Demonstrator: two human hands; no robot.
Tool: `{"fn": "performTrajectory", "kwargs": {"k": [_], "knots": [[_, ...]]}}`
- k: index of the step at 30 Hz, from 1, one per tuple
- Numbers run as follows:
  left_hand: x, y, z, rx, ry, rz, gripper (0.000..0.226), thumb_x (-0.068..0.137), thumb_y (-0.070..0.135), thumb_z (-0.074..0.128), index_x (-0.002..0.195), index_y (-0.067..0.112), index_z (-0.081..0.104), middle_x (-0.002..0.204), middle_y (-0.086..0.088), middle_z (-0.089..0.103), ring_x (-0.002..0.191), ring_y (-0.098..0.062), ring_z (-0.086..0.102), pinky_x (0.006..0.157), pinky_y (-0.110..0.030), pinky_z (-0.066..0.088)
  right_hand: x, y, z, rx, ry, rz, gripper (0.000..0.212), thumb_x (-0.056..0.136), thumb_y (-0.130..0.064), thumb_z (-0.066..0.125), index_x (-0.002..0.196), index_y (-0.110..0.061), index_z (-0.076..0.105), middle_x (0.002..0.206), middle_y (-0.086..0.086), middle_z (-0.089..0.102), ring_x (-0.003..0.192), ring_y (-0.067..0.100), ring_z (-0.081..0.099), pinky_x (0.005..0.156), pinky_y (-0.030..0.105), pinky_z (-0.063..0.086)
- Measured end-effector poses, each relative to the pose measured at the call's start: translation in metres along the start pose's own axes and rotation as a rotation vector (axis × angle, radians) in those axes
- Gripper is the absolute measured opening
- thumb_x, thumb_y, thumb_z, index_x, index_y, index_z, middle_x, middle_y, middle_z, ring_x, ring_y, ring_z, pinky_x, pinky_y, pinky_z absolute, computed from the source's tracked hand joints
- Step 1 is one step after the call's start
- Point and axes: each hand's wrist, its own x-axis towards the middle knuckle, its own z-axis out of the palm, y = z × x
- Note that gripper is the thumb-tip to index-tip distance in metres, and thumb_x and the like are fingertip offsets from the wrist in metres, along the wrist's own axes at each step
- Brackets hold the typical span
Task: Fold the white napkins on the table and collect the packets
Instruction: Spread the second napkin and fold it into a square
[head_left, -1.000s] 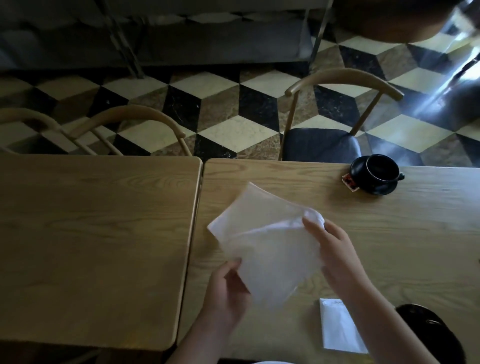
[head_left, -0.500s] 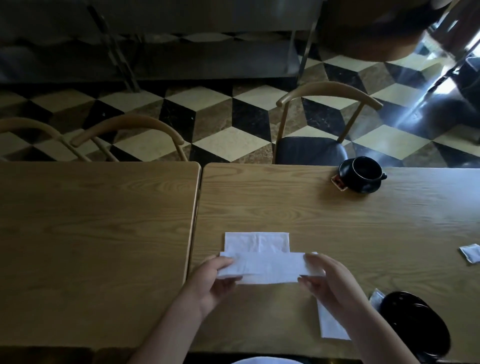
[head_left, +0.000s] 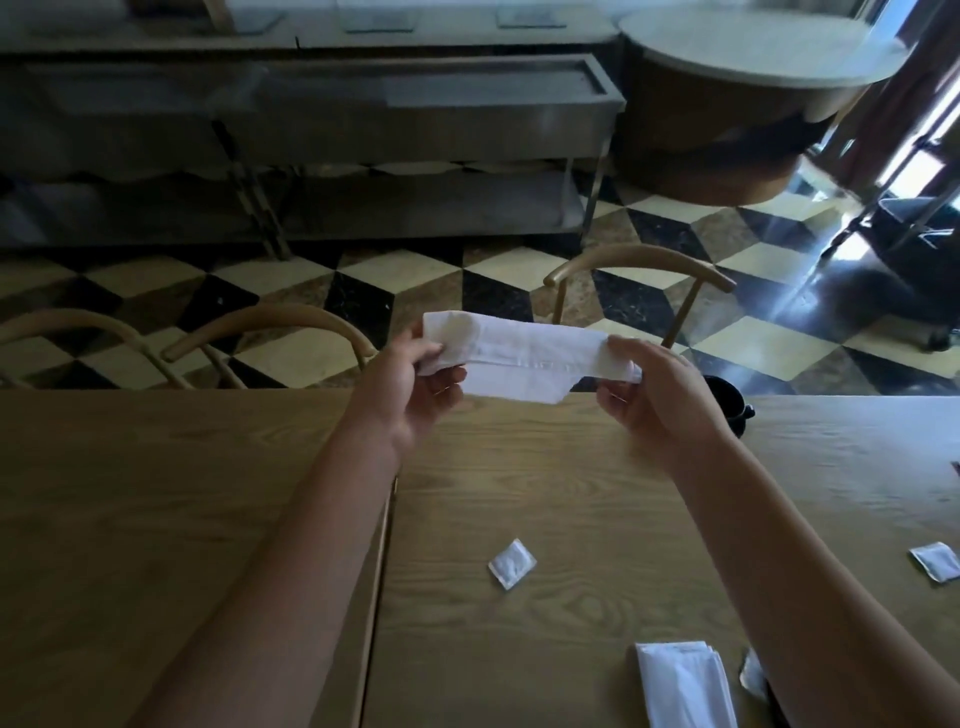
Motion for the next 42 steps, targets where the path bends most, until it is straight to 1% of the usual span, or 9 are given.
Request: {"fn": "performTrajectory", "kwargs": {"k": [7,12,18,21,24,31,34,37,42], "knots": [[-0.051,-0.086,-0.059,0.002,0.114,-0.150,0.032,0.093,0.003,0.045,0.099,0.023,0.069,0.067,-0.001,0.066,0.049,-0.011,0.059,0.043,-0.022,0.046,-0.049,0.082,-0.036,-0.096,0.045,0.174,0.018,0.092,-0.017,0.069,0.076,-0.019,0.077,0.077,0.000,0.071,0.058,0.011,0.063,0.051,0.023,0.052],[-0.088,-0.189,-0.103,0.134,0.293,-0.418,0.023,0.093,-0.006,0.049,0.090,0.012,0.063,0.053,-0.002,0.055,0.038,-0.010,0.054,0.038,-0.018,0.042,-0.091,0.174,-0.093,-0.352,0.184,0.423,0.017,0.095,-0.010,0.065,0.080,-0.010,0.073,0.052,-0.006,0.059,0.043,0.005,0.055,0.043,0.018,0.049],[-0.120,-0.264,-0.148,0.346,0.442,-0.661,0.030,0.089,-0.007,0.058,0.116,0.004,0.050,0.084,-0.019,0.061,0.052,-0.020,0.057,0.039,-0.022,0.043,-0.131,0.246,-0.134,-0.670,0.189,0.634,0.007,0.087,-0.005,0.069,0.081,-0.001,0.070,0.045,0.006,0.051,0.033,0.013,0.042,0.036,0.016,0.025],[-0.122,-0.264,-0.152,0.412,0.434,-0.619,0.034,0.086,-0.002,0.059,0.115,0.016,0.056,0.095,-0.017,0.068,0.051,-0.019,0.061,0.042,-0.022,0.041,-0.133,0.249,-0.131,-0.659,0.191,0.598,0.021,0.079,-0.007,0.072,0.096,0.004,0.070,0.054,0.011,0.057,0.038,0.016,0.048,0.037,0.019,0.031],[-0.112,-0.253,-0.148,0.416,0.368,-0.521,0.020,0.090,0.000,0.058,0.101,0.011,0.071,0.091,-0.012,0.068,0.056,-0.017,0.066,0.047,-0.024,0.049,-0.125,0.240,-0.124,-0.558,0.222,0.561,0.025,0.084,-0.001,0.070,0.106,-0.014,0.070,0.062,0.010,0.064,0.043,0.016,0.055,0.042,0.021,0.040],[-0.049,-0.199,-0.130,0.026,0.256,-0.416,0.019,0.087,-0.004,0.052,0.095,-0.003,0.069,0.099,-0.029,0.073,0.087,-0.036,0.074,0.080,-0.045,0.061,-0.054,0.194,-0.112,-0.378,0.142,0.447,0.022,0.097,-0.007,0.055,0.104,-0.005,0.076,0.095,0.016,0.078,0.087,0.029,0.072,0.070,0.030,0.049],[-0.008,-0.176,-0.129,0.214,0.272,-0.363,0.012,0.087,-0.001,0.060,0.092,0.005,0.070,0.083,-0.018,0.077,0.070,-0.026,0.074,0.062,-0.031,0.061,-0.006,0.170,-0.111,-0.299,0.087,0.441,0.025,0.096,-0.004,0.052,0.108,-0.007,0.074,0.099,0.017,0.078,0.089,0.020,0.077,0.056,0.017,0.053],[0.041,-0.161,-0.125,0.481,0.320,-0.295,0.012,0.085,0.011,0.073,0.096,0.007,0.074,0.051,0.001,0.060,0.040,-0.009,0.050,0.041,-0.017,0.040,0.048,0.154,-0.110,-0.333,0.014,0.428,0.022,0.087,-0.007,0.064,0.107,-0.010,0.075,0.104,0.013,0.078,0.099,0.019,0.076,0.059,0.016,0.054],[0.131,-0.157,-0.120,0.682,0.333,-0.284,0.011,0.087,0.015,0.072,0.094,0.006,0.072,0.054,0.005,0.052,0.048,-0.009,0.040,0.047,-0.020,0.032,0.135,0.159,-0.107,-0.576,-0.044,0.413,0.012,0.080,-0.018,0.078,0.089,-0.011,0.079,0.095,0.006,0.080,0.087,0.013,0.075,0.075,0.026,0.055]]}}
